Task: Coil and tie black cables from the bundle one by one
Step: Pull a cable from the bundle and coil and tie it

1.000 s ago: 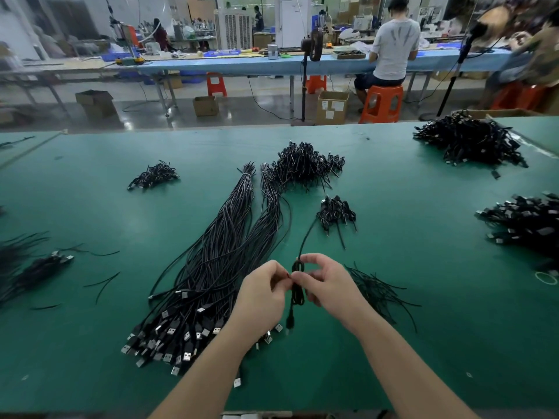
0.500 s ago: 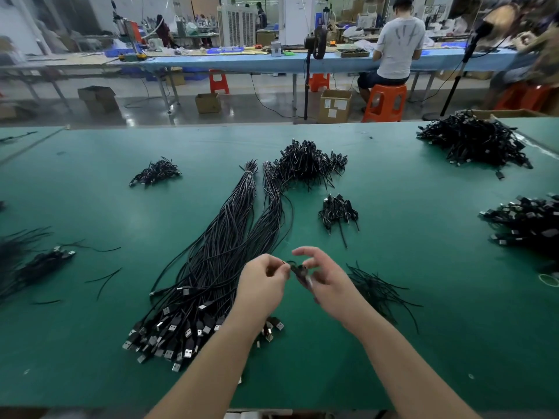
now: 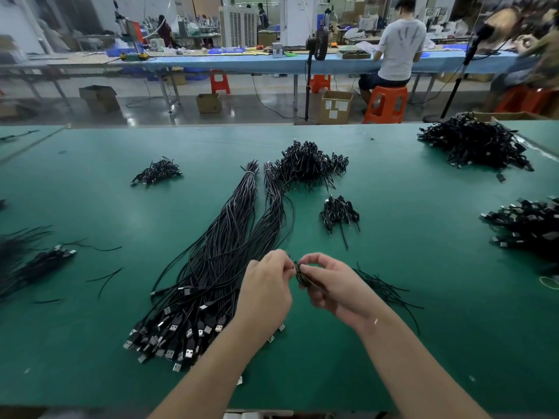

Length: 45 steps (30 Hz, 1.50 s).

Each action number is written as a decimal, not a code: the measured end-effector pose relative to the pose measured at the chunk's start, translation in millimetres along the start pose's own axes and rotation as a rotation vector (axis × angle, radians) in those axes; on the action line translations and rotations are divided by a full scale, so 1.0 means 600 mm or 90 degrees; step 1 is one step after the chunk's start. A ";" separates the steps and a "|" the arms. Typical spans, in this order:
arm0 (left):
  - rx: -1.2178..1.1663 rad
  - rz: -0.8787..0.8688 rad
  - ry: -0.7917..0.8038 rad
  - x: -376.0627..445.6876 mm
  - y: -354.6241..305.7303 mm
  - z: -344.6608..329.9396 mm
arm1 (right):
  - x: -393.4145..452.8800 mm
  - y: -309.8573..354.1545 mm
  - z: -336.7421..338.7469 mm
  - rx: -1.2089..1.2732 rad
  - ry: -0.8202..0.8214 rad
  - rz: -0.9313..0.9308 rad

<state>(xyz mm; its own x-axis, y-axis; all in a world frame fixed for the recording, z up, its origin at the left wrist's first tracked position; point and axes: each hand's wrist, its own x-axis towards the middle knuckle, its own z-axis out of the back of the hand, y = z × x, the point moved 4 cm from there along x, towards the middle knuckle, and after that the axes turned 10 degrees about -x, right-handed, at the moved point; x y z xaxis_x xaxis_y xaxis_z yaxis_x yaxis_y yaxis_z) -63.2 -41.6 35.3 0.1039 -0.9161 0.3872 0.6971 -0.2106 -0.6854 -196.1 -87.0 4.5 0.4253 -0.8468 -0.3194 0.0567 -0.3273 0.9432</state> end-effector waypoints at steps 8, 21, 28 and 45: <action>-0.148 0.120 0.028 0.005 0.016 0.003 | -0.017 0.002 0.001 -0.014 0.059 0.094; -0.050 -0.007 -0.011 -0.011 -0.007 0.001 | -0.012 0.005 -0.004 0.005 -0.005 -0.018; -0.199 0.138 -0.020 -0.009 0.020 0.001 | -0.014 0.009 -0.005 -0.040 -0.030 0.057; -0.107 0.067 -0.023 -0.018 0.012 0.002 | 0.002 0.009 -0.004 -0.181 -0.061 0.072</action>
<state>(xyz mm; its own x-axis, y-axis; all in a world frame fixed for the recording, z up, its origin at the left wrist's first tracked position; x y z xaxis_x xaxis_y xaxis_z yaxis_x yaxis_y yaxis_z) -58.8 -32.8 26.9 0.1972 -0.9241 0.3274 0.5536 -0.1706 -0.8151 -193.2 -88.7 9.1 0.3567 -0.9113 -0.2054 0.2694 -0.1102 0.9567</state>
